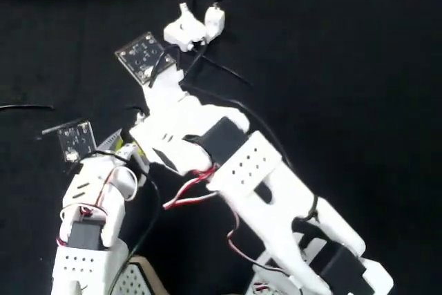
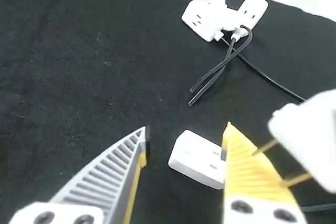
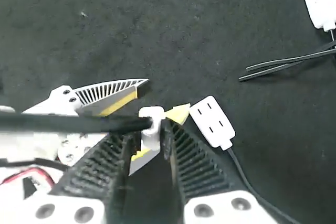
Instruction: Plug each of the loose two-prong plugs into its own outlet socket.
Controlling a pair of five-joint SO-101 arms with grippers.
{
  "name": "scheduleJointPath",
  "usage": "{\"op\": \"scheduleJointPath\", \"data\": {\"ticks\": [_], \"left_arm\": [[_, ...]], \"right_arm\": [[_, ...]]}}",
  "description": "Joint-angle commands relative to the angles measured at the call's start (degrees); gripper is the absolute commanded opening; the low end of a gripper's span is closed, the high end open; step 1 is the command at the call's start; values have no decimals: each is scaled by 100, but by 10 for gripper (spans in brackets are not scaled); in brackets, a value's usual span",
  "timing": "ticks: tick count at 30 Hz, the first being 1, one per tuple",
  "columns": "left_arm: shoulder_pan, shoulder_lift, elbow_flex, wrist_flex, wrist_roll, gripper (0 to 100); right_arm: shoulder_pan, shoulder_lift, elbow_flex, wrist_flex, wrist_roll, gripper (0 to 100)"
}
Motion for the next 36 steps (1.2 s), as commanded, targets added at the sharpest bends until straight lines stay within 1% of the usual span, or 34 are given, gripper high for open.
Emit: {"op": "scheduleJointPath", "data": {"ticks": [1, 5, 9, 16, 22, 27, 29, 32, 34, 36], "left_arm": [[-207, -246, -180, -132, 352, 234], [-462, -589, -31, -132, 554, 234], [-435, -536, -40, -132, 545, 234], [-426, -536, 13, -132, 545, 234], [-426, -527, 13, -97, 527, 234], [-497, -527, 101, -88, 510, 234], [-567, -519, 101, -79, 510, 234], [-875, -519, 101, 9, 510, 234], [-1024, -519, 101, 79, 510, 234], [-1112, -519, 101, 79, 510, 234]], "right_arm": [[-88, -215, 84, 44, -18, 11], [-88, -215, 84, 281, -9, 11], [-70, -215, 101, 501, 0, 11], [-53, -215, -101, 457, 0, 11], [536, -207, -576, 484, -53, 11], [985, -163, -752, 466, -607, 11], [1020, -154, -743, 466, -747, 11], [1020, -13, -752, 457, -897, 11], [1011, 163, -796, 431, -721, 11], [1011, 382, -831, 308, -9, 11]]}}
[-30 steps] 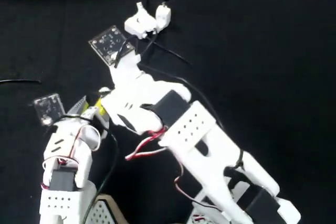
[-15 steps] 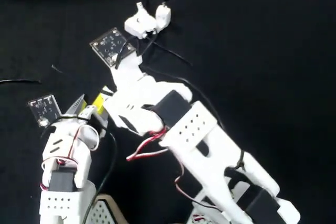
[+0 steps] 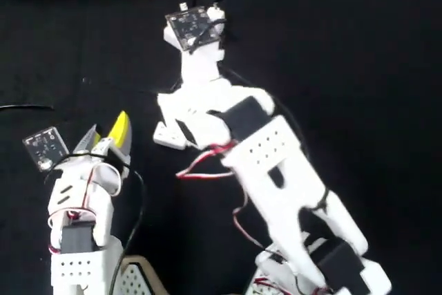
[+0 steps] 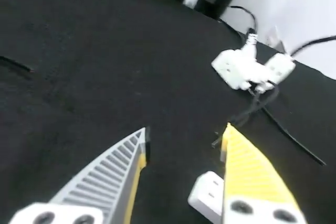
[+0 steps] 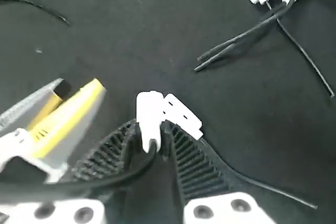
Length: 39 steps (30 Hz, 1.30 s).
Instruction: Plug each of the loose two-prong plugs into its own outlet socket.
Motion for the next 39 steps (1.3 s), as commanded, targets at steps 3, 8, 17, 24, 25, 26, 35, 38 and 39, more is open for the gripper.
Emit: {"op": "scheduleJointPath", "data": {"ticks": [3, 8, 17, 24, 25, 26, 35, 38, 39], "left_arm": [[-462, -62, 101, 35, 35, 234], [-1042, -44, 101, 167, 35, 238], [-1182, -62, 92, 633, -615, 239], [-2211, -62, 84, 1055, -615, 239], [-2387, -62, 92, 1081, -615, 239], [-2536, -62, 101, 1081, -615, 239], [-2659, -62, 101, 1284, -615, 238], [-2677, -62, 101, 1284, -615, 238], [-2668, -62, 101, 1284, -615, 238]], "right_arm": [[53, 629, -391, -492, 2084, 11], [70, 1437, -400, -932, 3780, 11], [-141, 2826, -1446, -123, 6910, 11], [-299, 3380, -2448, 422, 8686, 11], [-378, 3459, -2545, 510, 8967, 11], [-431, 3538, -2615, 598, 9222, 11], [-484, 4426, -3231, 800, 10382, 11], [-475, 4769, -3521, 809, 10708, 11], [-475, 4875, -3644, 809, 10743, 11]]}}
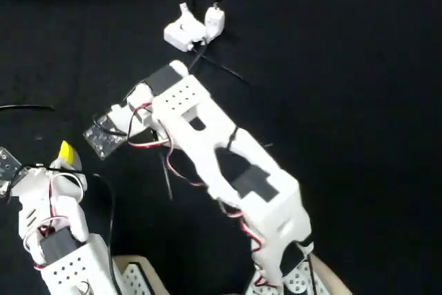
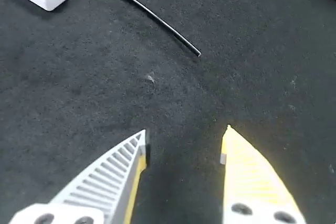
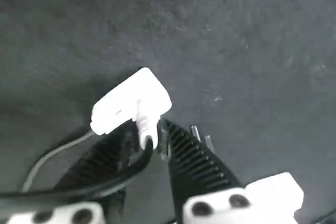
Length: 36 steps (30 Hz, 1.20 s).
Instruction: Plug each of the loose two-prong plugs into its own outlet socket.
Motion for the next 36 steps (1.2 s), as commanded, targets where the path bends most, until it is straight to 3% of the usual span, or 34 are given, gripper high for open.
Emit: {"op": "scheduleJointPath", "data": {"ticks": [1, 10, 15, 36], "left_arm": [[48, -62, 101, 35, -26, 238], [57, -62, 101, 35, -26, 238], [57, -62, 101, 35, -26, 238], [57, -62, 101, 44, -26, 238]], "right_arm": [[-62, 330, -725, 62, 299, 11], [-18, 1314, -2527, 1213, 334, 11], [0, 1815, -3468, 2224, 809, 11], [-202, 2211, -4031, 2224, 1125, 11]]}}
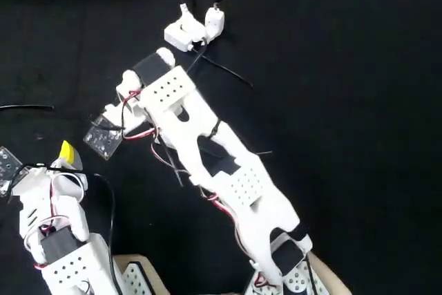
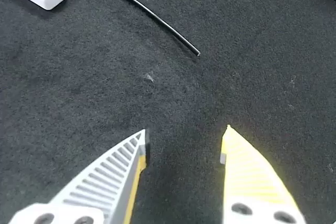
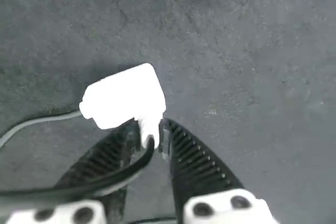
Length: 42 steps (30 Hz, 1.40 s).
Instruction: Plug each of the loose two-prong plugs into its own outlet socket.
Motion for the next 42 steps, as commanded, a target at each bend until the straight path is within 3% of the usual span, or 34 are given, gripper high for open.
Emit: {"op": "scheduleJointPath", "data": {"ticks": [1, 42], "left_arm": [[40, -62, 92, 44, -18, 238], [110, -62, 92, 9, -18, 238]], "right_arm": [[-185, 13, -171, 132, 62, 11], [404, 40, -716, 132, -132, 11]]}}
